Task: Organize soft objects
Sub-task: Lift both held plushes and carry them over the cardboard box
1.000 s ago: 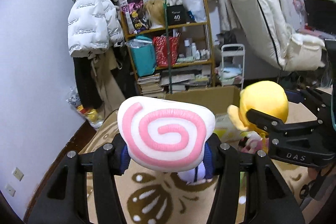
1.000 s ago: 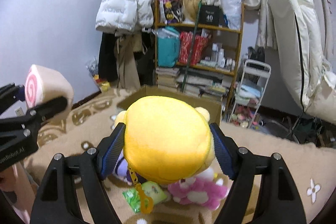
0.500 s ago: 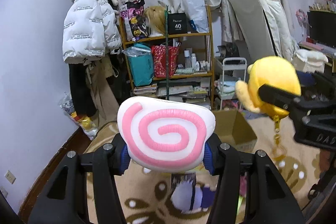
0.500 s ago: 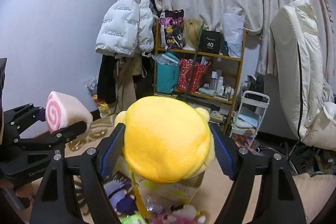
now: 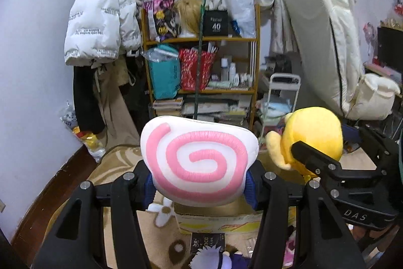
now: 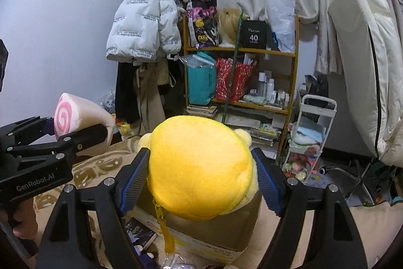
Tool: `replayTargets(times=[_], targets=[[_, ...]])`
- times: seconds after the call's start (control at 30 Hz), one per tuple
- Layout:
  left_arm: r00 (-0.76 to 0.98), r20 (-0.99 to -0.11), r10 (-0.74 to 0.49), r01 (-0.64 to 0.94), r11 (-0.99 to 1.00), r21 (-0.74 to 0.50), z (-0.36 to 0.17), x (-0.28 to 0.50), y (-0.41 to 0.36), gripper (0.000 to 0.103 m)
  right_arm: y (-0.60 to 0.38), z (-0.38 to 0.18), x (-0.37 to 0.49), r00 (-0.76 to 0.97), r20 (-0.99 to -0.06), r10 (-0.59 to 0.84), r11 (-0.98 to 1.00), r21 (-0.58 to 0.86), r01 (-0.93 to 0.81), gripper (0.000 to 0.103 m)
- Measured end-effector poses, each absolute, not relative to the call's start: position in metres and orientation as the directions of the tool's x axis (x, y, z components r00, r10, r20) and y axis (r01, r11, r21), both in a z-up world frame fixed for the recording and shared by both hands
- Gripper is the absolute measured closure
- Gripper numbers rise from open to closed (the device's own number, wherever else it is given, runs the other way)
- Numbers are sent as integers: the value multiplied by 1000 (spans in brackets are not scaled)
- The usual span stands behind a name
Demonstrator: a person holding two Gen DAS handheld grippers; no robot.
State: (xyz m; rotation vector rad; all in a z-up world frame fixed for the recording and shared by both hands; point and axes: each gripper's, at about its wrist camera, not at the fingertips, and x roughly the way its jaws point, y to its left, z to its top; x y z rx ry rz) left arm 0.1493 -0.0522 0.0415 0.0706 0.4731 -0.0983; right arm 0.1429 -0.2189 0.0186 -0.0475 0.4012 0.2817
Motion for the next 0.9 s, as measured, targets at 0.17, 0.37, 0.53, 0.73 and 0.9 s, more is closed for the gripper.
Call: replayTargets(times=[0.17,0.37,0.53,0.73,0.9], targets=[[880,-469,-75,105,994,37,26,168,-51,49,-227,-3,158,876,-424,230,968,10,-249,19],[854,-512,-88,117,993,25,-3,192,-49,49,-239,-24,172,849,-470,240,969,64,-238,19],[814,-550,-189,170,982,-86,-23,203,-43,49,-241,-41,180,829,-503,245,968,78,-240,19],[791,-588,-169,171,984,-53,-42,207,-52,47,-244,-56,186,806,-543,237,968,65,-241,17],[770,-615,-167,198,980,-19,-53,206,-63,44,-248,-62,189,787,-567,242,968,85,-236,15]])
